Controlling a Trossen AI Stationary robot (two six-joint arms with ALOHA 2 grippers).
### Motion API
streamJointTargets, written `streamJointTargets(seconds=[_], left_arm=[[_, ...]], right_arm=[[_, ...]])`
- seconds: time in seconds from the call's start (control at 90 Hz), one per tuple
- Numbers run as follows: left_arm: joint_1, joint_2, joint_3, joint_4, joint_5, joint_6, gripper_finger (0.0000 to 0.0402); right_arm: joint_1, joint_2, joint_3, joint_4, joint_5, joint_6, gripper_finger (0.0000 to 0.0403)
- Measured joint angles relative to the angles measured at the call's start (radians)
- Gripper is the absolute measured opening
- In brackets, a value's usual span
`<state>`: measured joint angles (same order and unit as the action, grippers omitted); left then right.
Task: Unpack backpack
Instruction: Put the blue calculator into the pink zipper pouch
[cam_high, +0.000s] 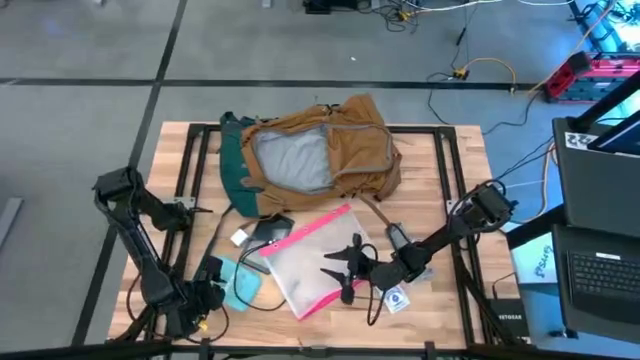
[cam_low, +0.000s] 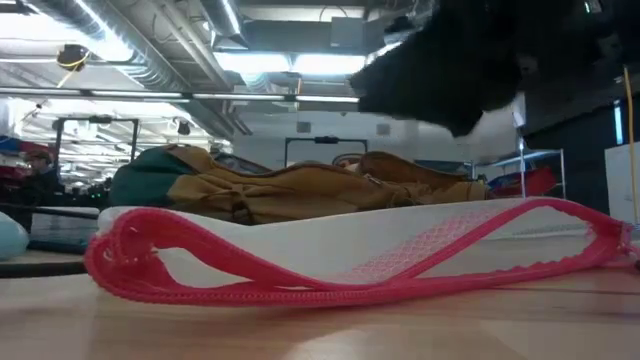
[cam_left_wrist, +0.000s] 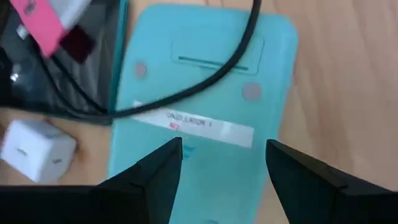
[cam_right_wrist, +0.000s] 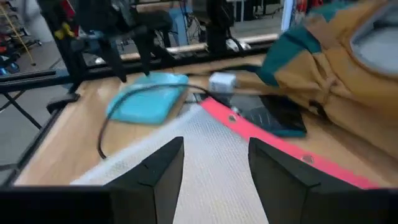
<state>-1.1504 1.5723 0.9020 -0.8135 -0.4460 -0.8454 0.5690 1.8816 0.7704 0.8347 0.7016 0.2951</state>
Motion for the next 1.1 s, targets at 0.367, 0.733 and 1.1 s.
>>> streamJointTargets(seconds=[0.367,0.733,1.1], left_arm=[[-0.084,0.017,0.001,-0.113,0.049,-0.216,0.0217],[-0.165,0.016,-0.014,-0.155,0.047,-0.395,0.0217],[-0.178,0.009,-0.159,-0.031,0.044,-0.456,0.0217]], right_arm=[[-0.092,0.15,0.373,-0.352,-0.124,-0.139,0.0166],[-0.19,0.378,0.748,-0.646,-0.279,-0.196,0.0166],[-0.197,0.394,0.783,-0.645,-0.349,-0.187,0.0166]])
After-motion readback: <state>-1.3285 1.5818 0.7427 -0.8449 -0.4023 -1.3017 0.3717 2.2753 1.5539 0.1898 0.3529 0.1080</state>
